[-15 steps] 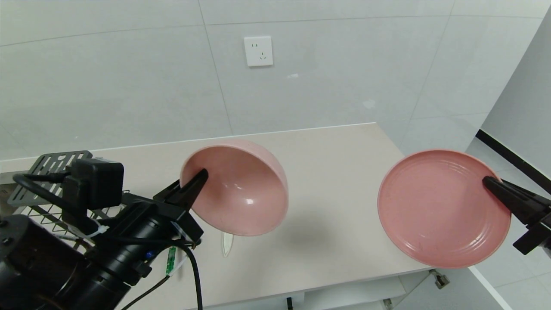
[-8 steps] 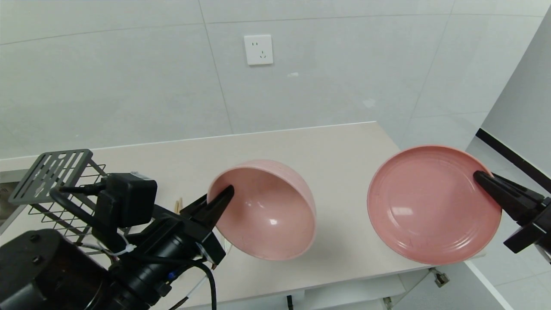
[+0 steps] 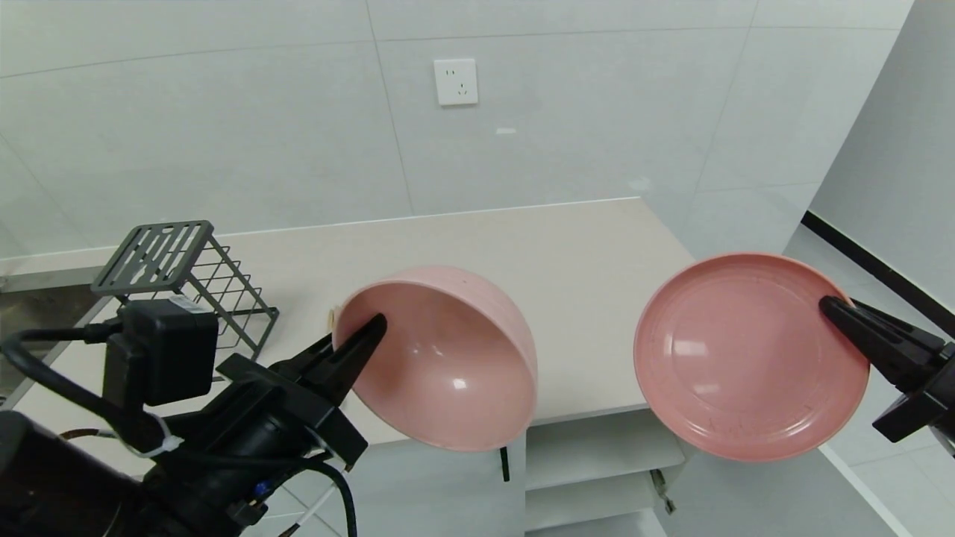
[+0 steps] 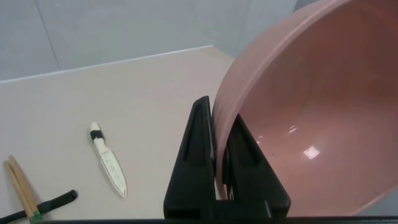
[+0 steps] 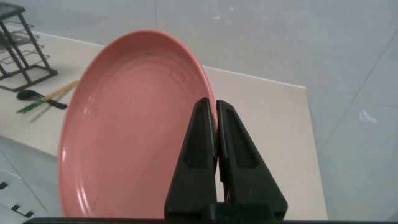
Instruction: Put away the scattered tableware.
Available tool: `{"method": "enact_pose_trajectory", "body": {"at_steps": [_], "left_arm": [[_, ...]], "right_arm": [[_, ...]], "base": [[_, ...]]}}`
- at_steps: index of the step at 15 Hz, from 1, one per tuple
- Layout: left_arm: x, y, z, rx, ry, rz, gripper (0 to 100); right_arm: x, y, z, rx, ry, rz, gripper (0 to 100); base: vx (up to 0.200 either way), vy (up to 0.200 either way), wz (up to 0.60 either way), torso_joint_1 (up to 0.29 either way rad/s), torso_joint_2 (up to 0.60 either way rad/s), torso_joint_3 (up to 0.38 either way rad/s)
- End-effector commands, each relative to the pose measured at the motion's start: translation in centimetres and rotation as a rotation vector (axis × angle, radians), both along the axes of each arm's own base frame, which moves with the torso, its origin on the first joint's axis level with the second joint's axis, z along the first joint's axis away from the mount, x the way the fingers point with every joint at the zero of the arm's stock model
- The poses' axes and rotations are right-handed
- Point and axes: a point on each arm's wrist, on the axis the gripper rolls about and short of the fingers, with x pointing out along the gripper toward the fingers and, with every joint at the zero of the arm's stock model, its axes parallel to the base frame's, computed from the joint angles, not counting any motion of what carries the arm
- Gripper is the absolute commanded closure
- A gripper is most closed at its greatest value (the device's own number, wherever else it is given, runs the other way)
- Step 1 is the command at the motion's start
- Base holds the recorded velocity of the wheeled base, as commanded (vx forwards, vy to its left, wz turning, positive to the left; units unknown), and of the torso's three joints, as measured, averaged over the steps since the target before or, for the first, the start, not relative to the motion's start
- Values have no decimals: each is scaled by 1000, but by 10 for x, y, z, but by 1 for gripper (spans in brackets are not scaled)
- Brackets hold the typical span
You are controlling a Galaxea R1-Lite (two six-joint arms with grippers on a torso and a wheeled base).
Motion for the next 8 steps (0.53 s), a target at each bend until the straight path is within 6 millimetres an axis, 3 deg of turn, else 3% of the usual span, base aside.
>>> {"method": "enact_pose_trajectory", "body": {"at_steps": [1,2,4,8], "left_arm": [[-3,3,4,-10,-17,2,100],[-4,4,4,-6,-21,4,100],[-7,6,5,6,-32,7,100],[-11,9,9,-5,-50,6,100]], "right_arm": [[0,0,0,0,-1,1,100],[0,0,1,1,-3,1,100],[0,0,1,2,-7,1,100],[0,0,1,1,-3,2,100]], "base": [[0,0,0,0,0,0],[0,0,0,0,0,0],[0,-200,0,17,10,2],[-200,-200,0,2,6,2]]}}
